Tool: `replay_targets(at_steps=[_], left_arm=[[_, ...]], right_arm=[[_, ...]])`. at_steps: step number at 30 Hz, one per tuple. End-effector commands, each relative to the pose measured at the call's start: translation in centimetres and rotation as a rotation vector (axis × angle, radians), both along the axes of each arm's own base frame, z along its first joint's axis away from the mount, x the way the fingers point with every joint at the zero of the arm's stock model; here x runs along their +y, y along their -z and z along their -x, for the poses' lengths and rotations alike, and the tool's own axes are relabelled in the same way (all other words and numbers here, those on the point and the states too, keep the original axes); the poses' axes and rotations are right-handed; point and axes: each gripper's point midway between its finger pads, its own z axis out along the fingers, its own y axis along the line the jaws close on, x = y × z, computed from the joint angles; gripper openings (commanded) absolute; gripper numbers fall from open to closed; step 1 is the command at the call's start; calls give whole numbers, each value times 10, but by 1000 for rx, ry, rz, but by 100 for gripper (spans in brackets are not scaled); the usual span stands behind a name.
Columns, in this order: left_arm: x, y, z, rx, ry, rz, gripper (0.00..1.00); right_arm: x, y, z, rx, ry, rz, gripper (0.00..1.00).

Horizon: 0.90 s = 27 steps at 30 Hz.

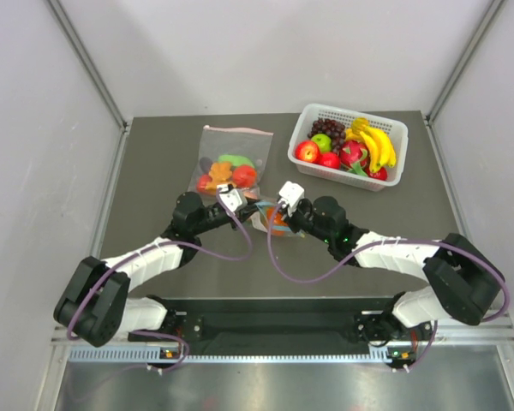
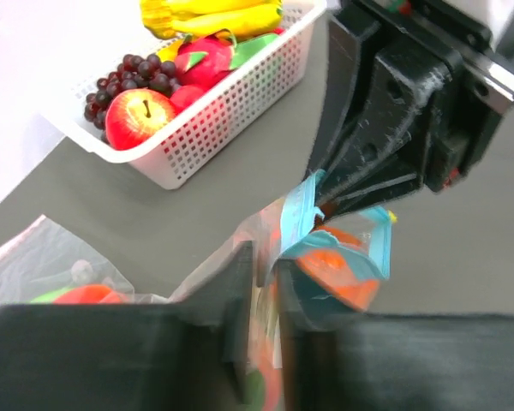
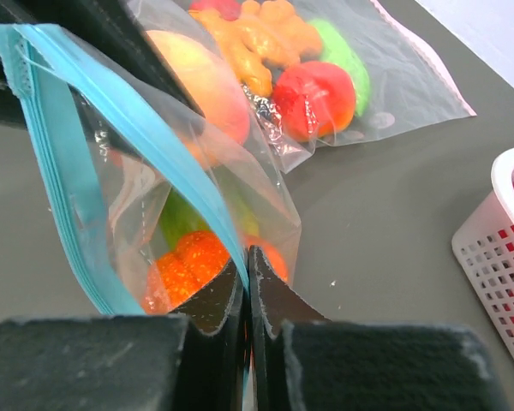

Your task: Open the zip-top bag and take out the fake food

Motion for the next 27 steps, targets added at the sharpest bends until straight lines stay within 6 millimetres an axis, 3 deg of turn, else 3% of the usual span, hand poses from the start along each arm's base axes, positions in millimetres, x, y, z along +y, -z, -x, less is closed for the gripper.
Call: replay_targets(at_steps=[1, 5, 11, 13, 16, 18, 22, 25, 27], left_arm=[[0, -31, -14, -68, -63, 73, 25], [7, -45, -13, -64, -133, 129, 54], [22, -74, -2, -17, -269, 220, 64], [36, -80, -3, 26, -362, 255, 67], [57, -85, -4, 94, -475, 313, 67], [60, -91, 3, 109, -472, 344, 65], [41, -94, 25, 144, -320, 346, 63], [28, -92, 29, 178, -249, 323, 60], [13, -79, 33, 228, -171, 264, 56]], right_arm=[[10, -40, -10, -41, 2, -104, 0], [14, -48, -13, -15, 11, -122, 0], [15, -62, -24, 15, 71, -172, 0], [15, -64, -29, 24, 91, -184, 0], [16, -68, -36, 41, 112, -201, 0], [17, -71, -39, 48, 117, -216, 0], [15, -70, -50, 60, 163, -221, 0], [14, -67, -55, 71, 179, -225, 0], [13, -69, -60, 70, 195, -229, 0]])
